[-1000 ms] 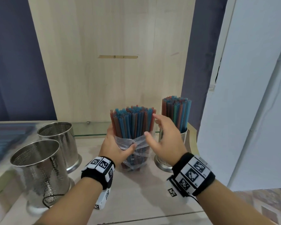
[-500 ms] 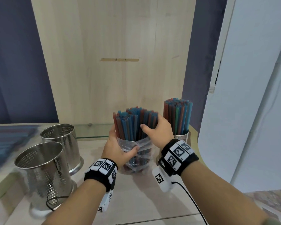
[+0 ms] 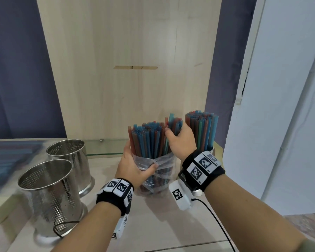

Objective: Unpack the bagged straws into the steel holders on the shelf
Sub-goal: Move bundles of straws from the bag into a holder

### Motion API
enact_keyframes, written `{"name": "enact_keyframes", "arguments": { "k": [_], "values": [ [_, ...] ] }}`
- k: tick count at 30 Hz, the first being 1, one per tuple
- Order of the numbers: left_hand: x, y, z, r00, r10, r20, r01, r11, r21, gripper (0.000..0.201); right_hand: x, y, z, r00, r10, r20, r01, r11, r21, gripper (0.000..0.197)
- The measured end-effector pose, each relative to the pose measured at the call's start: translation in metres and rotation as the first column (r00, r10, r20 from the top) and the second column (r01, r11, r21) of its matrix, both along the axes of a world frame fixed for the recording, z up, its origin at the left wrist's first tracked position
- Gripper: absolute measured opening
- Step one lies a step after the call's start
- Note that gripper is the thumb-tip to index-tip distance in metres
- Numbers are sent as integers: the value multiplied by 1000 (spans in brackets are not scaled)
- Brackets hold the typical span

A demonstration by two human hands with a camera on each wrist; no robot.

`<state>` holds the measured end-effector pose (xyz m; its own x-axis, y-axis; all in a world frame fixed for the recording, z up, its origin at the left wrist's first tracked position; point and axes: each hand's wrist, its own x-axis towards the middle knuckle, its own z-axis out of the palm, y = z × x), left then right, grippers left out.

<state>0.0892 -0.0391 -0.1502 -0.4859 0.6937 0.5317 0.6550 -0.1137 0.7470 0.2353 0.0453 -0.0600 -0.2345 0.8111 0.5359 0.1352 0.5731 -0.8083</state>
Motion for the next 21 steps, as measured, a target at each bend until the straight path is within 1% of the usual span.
{"name": "enact_keyframes", "arguments": {
  "k": [5,8,12,17,21],
  "values": [
    [3,-2,4,1000,4,9,-4,1000,9,101,0,-1,13,995,-17,-100,18,1000,8,14],
    [5,-3,6,1000,8,8,-8,1000,9,96,-2,-2,21,994,-3,-106,5,1000,17,8],
    [5,-4,6,1000,20,8,-20,1000,2,95,-3,-2,31,992,-11,-122,15,999,34,5],
    [5,-5,7,1000,15,16,-15,1000,-13,96,-3,3,44,980,-69,-184,77,996,37,10],
    [4,-3,5,1000,5,16,-5,1000,-4,97,-1,4,53,976,-24,-217,23,1000,-8,12]
  ]
}}
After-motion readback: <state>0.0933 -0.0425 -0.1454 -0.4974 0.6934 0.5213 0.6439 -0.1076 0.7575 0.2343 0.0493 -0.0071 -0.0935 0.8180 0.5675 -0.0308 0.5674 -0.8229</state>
